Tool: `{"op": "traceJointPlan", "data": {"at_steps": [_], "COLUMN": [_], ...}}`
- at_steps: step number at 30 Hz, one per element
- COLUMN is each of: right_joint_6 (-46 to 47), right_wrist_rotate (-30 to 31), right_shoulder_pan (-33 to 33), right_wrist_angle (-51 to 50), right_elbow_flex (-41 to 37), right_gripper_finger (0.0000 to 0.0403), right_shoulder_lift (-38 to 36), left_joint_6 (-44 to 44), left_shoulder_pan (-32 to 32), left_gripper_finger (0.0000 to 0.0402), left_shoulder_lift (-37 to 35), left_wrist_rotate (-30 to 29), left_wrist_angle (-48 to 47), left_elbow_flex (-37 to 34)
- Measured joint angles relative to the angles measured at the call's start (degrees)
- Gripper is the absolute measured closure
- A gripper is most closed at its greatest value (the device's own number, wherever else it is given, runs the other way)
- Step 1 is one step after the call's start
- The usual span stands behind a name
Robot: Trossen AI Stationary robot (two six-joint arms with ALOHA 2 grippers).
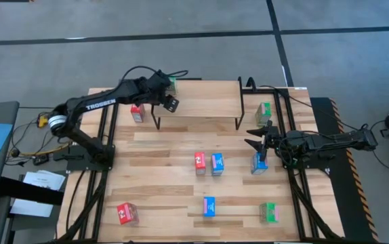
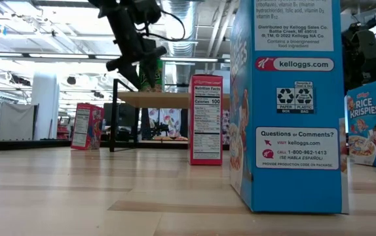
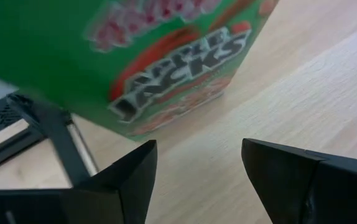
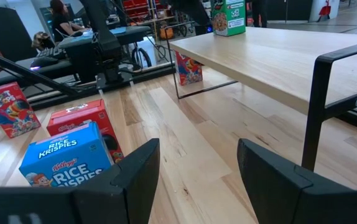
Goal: Stack cereal on shelf
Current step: Put the middle left green cereal box on the shelf
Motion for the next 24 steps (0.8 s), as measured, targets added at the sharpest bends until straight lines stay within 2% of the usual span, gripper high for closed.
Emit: {"op": "traceJointPlan", "data": {"at_steps": [5,16,24], "right_joint_6": [-0.01,-0.02,-0.02], "right_wrist_rotate": [0.0,0.0,0.0], "right_shoulder_pan": [-0.02,0.01,0.0], "right_wrist_angle": [0.02,0.0,0.01], "right_elbow_flex": [-0.01,0.0,0.02], "right_gripper_finger": [0.0163,0.0163,0.0163], "right_shoulder_lift": [-0.01,0.0,-0.01], "left_joint_6": [-0.16,-0.34,-0.86], "left_shoulder_pan": [-0.01,-0.04,-0.02], "left_gripper_finger": [0.0182,0.022,0.0226], "left_shoulder_lift": [0.68,0.64,0.64], "left_wrist_rotate": [-0.49,-2.84,-3.25], "left_wrist_angle": [1.14,2.98,4.93], "left_elbow_flex": [0.0,0.0,0.0]}}
